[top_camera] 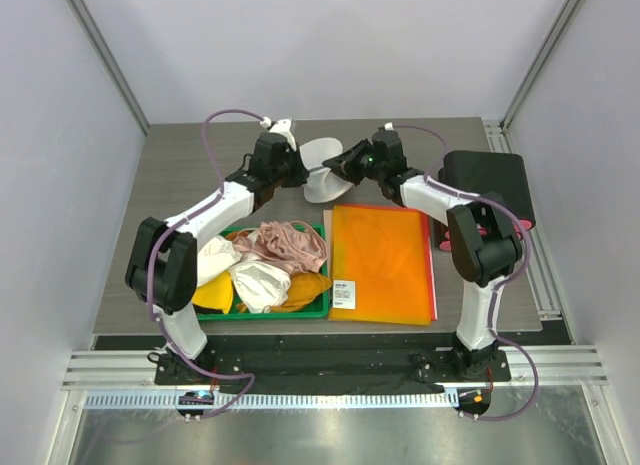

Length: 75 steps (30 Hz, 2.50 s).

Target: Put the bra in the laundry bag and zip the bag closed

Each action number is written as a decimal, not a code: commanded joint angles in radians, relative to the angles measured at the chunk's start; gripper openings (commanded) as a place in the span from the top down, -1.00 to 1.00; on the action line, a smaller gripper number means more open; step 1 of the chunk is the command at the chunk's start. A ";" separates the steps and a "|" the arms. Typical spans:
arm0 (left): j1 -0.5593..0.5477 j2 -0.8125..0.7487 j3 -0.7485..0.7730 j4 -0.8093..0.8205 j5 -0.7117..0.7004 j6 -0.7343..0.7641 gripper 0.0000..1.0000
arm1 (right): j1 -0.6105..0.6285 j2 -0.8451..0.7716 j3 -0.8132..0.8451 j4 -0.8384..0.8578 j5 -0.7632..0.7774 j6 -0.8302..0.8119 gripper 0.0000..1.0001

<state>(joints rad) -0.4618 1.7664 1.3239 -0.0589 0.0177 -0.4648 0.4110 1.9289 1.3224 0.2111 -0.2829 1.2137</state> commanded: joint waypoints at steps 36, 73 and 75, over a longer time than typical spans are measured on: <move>0.018 0.031 -0.029 0.202 0.058 0.256 -0.15 | -0.152 0.400 0.342 0.637 -0.587 0.429 0.97; 0.163 0.008 -0.017 0.245 0.401 0.158 -0.28 | -0.153 0.390 0.345 0.577 -0.605 0.363 0.97; 0.161 0.030 0.009 0.237 0.389 0.150 -0.25 | -0.152 0.389 0.345 0.579 -0.604 0.366 0.97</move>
<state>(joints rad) -0.3035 1.7836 1.2640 0.1711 0.4046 -0.2871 0.2554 2.3478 1.6398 0.7361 -0.8669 1.5772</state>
